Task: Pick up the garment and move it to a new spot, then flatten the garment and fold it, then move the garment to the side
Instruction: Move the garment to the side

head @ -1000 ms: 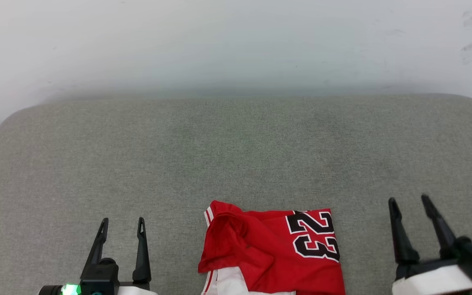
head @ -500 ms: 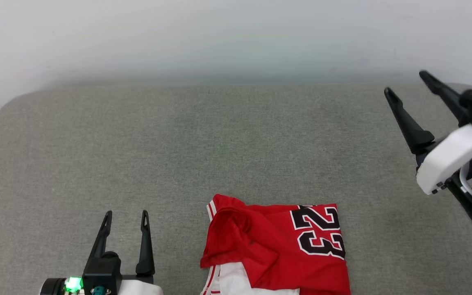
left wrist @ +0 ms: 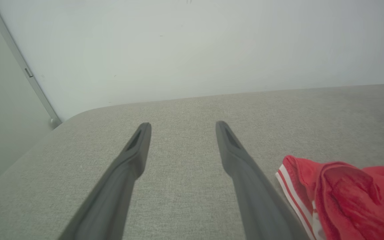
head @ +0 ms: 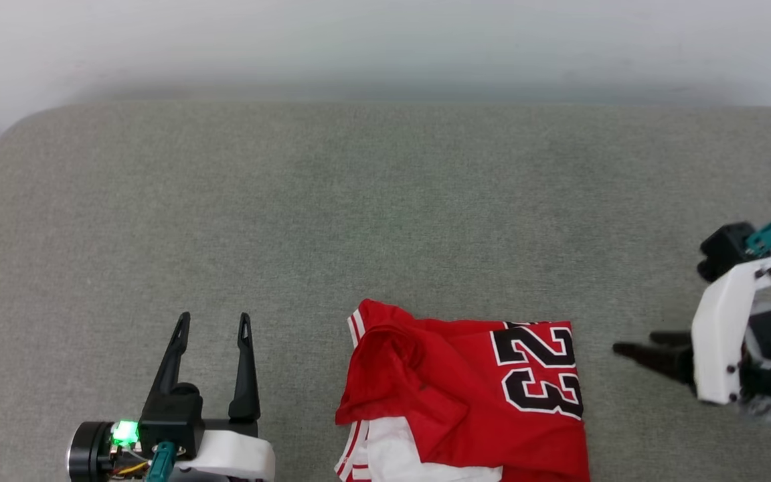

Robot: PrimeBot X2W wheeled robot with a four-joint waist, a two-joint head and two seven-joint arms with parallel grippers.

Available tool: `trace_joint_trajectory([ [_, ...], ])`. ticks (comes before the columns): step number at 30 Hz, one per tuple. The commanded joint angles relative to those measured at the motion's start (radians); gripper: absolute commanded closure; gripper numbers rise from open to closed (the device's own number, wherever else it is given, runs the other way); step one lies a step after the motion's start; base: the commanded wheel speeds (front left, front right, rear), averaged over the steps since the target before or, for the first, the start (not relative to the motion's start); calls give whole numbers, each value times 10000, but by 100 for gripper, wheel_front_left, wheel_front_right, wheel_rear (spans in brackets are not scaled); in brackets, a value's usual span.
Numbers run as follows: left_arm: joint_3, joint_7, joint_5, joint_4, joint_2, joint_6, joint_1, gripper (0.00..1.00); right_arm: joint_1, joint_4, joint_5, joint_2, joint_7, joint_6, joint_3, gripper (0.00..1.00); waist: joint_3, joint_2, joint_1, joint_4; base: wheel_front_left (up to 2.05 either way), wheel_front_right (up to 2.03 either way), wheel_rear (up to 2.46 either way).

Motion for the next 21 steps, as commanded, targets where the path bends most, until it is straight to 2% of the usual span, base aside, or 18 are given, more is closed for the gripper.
trace_joint_trajectory([
  [1,-19,-46,31,-19,6,-56,-135,0,126,29,106,144,129,-5,99,0,175,0,0,112,0,0,0],
  [11,-161,-46,75,28,-74,-182,-797,0,724,614,783,1084,-166,-5,776,0,901,0,0,601,0,0,0],
  [20,-261,-46,53,78,-154,-180,-1093,0,1123,1562,320,1526,-527,-16,2185,0,1205,0,0,890,0,0,0],
  [21,-265,-46,52,85,-160,-169,-1107,0,1060,1588,264,1544,-716,-16,2256,55,1211,0,0,901,0,0,0],
])
